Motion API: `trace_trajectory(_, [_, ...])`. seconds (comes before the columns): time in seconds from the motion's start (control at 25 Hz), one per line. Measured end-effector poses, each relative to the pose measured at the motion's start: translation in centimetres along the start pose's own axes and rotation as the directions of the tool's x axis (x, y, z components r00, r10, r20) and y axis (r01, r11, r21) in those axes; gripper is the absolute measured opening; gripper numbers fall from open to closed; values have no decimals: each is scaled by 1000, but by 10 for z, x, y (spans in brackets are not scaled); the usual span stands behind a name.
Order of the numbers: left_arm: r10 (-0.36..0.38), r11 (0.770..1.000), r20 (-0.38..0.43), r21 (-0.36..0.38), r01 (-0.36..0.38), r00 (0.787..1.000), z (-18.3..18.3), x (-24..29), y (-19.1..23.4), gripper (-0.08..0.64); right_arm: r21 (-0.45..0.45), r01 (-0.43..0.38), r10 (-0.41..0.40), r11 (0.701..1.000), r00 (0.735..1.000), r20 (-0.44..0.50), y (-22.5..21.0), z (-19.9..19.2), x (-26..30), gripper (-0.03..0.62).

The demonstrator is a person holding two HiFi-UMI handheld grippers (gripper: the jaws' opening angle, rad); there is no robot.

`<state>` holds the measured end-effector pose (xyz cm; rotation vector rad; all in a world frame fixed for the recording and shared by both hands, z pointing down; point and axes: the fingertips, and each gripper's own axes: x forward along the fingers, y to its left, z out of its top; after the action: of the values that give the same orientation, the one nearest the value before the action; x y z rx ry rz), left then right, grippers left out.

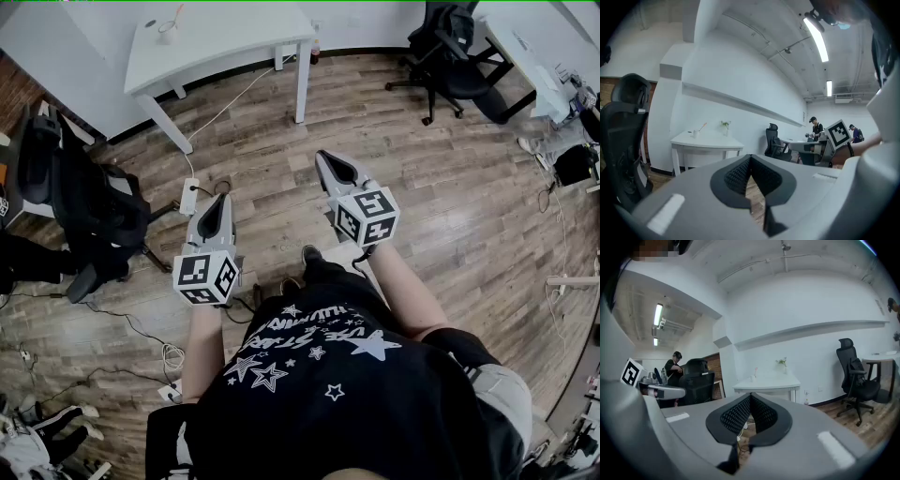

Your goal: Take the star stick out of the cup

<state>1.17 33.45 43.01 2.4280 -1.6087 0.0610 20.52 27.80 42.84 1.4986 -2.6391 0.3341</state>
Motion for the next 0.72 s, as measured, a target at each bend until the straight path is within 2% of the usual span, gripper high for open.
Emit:
trace_trajectory(0.52, [9,1000,1,-13,-9,1000,-3,-10,20,3,-20,-24,24,999,1000,-13,26,-3,11,17])
trace_trajectory(0.72, [30,999,-3,-25,-30,1000,-5,-10,33,3,0,-66,66,998,997,46,33,8,21,17])
